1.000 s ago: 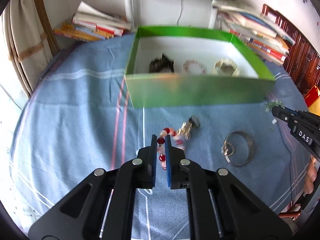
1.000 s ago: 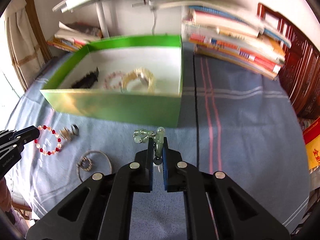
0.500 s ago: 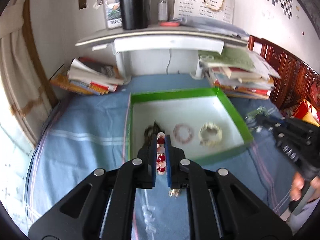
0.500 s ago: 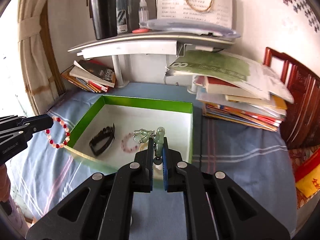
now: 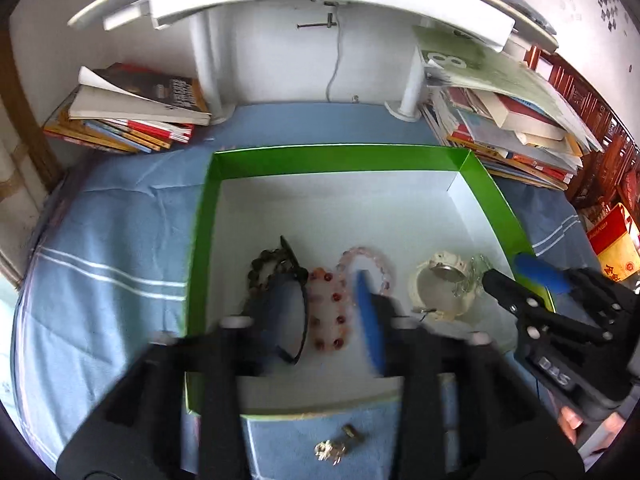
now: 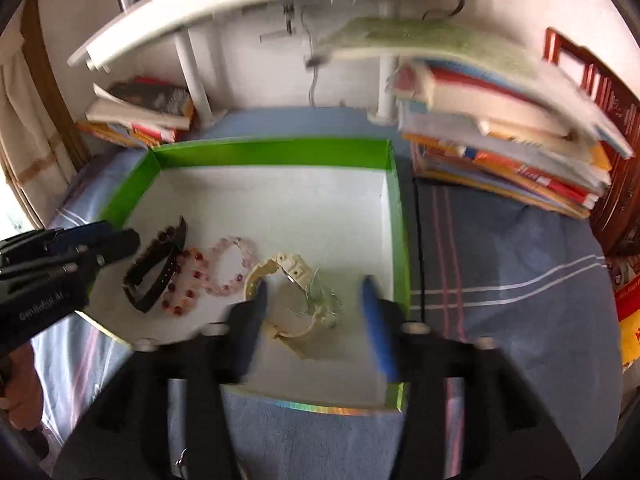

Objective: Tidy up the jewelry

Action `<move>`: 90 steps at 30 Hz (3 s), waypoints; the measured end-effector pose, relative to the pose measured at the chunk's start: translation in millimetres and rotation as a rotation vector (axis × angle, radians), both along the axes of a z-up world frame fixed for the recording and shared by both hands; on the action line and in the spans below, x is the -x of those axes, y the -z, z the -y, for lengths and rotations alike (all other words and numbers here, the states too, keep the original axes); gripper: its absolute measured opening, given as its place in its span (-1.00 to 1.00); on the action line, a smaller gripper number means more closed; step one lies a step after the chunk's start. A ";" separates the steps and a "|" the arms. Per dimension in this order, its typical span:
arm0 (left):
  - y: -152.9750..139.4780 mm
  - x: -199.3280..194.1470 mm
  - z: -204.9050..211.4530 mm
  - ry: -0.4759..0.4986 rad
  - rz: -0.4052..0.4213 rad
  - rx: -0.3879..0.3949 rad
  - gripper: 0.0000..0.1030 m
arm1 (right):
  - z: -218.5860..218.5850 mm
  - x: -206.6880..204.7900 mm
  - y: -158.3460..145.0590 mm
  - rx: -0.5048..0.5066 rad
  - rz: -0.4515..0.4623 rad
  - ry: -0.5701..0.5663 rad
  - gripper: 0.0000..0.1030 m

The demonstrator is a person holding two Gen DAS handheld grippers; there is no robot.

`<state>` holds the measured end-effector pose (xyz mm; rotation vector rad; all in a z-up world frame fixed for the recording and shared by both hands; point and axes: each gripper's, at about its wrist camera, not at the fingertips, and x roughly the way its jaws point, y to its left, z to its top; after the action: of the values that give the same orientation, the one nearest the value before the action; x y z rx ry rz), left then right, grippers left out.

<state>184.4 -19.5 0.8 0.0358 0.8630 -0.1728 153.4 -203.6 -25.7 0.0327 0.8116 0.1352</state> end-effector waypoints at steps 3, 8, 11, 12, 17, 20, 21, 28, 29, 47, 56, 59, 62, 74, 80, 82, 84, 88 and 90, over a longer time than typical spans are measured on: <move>-12.7 29.4 -8.0 -0.009 0.064 -0.029 -0.14 | 1.1 30.9 -16.9 0.027 0.053 -0.013 0.02; -6.2 81.5 -28.2 -0.025 0.067 -0.052 -0.02 | 0.2 79.8 -10.6 0.015 0.042 -0.079 0.03; 23.2 95.5 -33.9 -0.026 -0.013 -0.044 -0.02 | -6.5 85.4 22.0 0.032 -0.056 -0.103 0.03; 34.5 98.3 -33.2 -0.019 -0.042 -0.044 -0.02 | -10.8 85.9 35.3 0.041 -0.097 -0.117 0.03; 56.9 108.6 -27.3 0.013 -0.103 -0.010 -0.02 | -29.0 90.1 69.2 0.071 -0.197 -0.147 0.03; 59.2 108.5 -19.2 0.041 -0.103 -0.001 -0.01 | -33.5 92.4 72.0 0.098 -0.190 -0.138 0.03; 60.2 108.1 -16.1 0.047 -0.105 -0.001 -0.01 | -33.3 92.6 72.4 0.095 -0.190 -0.136 0.03; 81.7 93.0 -6.1 0.007 -0.159 -0.012 -0.67 | -28.6 99.4 75.0 0.095 -0.176 -0.127 0.07; 81.9 94.0 -7.4 0.001 -0.151 -0.003 -0.68 | -25.6 99.8 74.1 0.095 -0.173 -0.127 0.07; 82.8 145.9 -21.5 -0.049 -0.145 -0.047 -0.71 | -12.7 95.8 64.8 0.032 -0.167 -0.071 -0.91; 82.7 151.1 -29.7 -0.057 -0.146 -0.034 -0.71 | 10.8 86.0 55.8 0.016 -0.147 0.037 -0.91; 82.5 150.5 -30.7 -0.060 -0.147 -0.033 -0.71 | 16.7 84.1 61.0 0.023 -0.167 0.059 -0.91; 82.5 150.8 -30.1 -0.061 -0.145 -0.036 -0.70 | 16.2 84.6 67.4 0.030 -0.185 0.058 -0.91; 83.5 146.8 -26.4 -0.070 -0.136 -0.040 -0.32 | 12.3 90.2 69.1 0.041 -0.187 0.052 -0.86; 83.7 145.5 -25.5 -0.066 -0.131 -0.048 -0.28 | 9.5 91.7 69.3 0.052 -0.184 0.051 -0.82; 83.7 144.1 -24.1 -0.064 -0.130 -0.051 -0.28 | 8.2 92.0 69.1 0.061 -0.181 0.051 -0.82; 83.8 143.6 -24.8 -0.062 -0.130 -0.050 -0.28 | 7.8 91.6 69.1 0.060 -0.182 0.052 -0.82; 84.0 143.0 -24.7 -0.060 -0.130 -0.052 -0.26 | 9.1 90.6 68.5 0.051 -0.188 0.054 -0.82; 84.3 143.6 -25.0 -0.058 -0.130 -0.052 -0.24 | 9.4 90.4 68.5 0.048 -0.192 0.055 -0.82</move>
<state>40.8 5.5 -83.5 0.0488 0.9968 -0.0994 62.9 -213.0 -94.2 0.0229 1.0046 0.0605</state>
